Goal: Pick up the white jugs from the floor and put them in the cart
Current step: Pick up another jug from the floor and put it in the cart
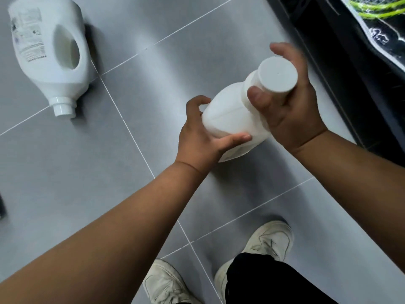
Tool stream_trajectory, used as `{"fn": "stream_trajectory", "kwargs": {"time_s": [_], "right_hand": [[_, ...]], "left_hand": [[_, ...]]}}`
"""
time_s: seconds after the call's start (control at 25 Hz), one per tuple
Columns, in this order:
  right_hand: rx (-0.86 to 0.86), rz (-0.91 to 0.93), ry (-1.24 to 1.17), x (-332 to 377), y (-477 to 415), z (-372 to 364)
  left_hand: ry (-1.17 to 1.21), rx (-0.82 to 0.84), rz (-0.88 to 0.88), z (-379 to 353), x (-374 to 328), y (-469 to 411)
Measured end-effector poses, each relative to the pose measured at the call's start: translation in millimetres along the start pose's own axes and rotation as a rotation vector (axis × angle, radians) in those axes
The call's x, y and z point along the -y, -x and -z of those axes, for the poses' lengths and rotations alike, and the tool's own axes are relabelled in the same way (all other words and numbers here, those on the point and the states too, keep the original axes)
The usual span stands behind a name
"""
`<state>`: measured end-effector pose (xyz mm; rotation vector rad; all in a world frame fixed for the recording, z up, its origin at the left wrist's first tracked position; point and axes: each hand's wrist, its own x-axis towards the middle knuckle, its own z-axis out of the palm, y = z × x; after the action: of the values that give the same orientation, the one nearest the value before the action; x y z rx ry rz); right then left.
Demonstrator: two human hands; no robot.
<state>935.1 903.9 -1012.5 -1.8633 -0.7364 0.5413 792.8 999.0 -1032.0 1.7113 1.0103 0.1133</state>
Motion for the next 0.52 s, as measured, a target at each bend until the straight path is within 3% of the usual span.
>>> {"fn": "stream_trajectory", "kwargs": {"time_s": [0.24, 0.52], "right_hand": [[-0.124, -0.143, -0.161, 36.5, 26.8, 2.1], [-0.244, -0.193, -0.275, 157.7, 55.4, 40.4]], "left_hand": [[-0.117, 0.035, 0.014, 35.5, -42.4, 36.5], [-0.15, 0.06, -0.02, 99.1, -152.7, 103.9]]}}
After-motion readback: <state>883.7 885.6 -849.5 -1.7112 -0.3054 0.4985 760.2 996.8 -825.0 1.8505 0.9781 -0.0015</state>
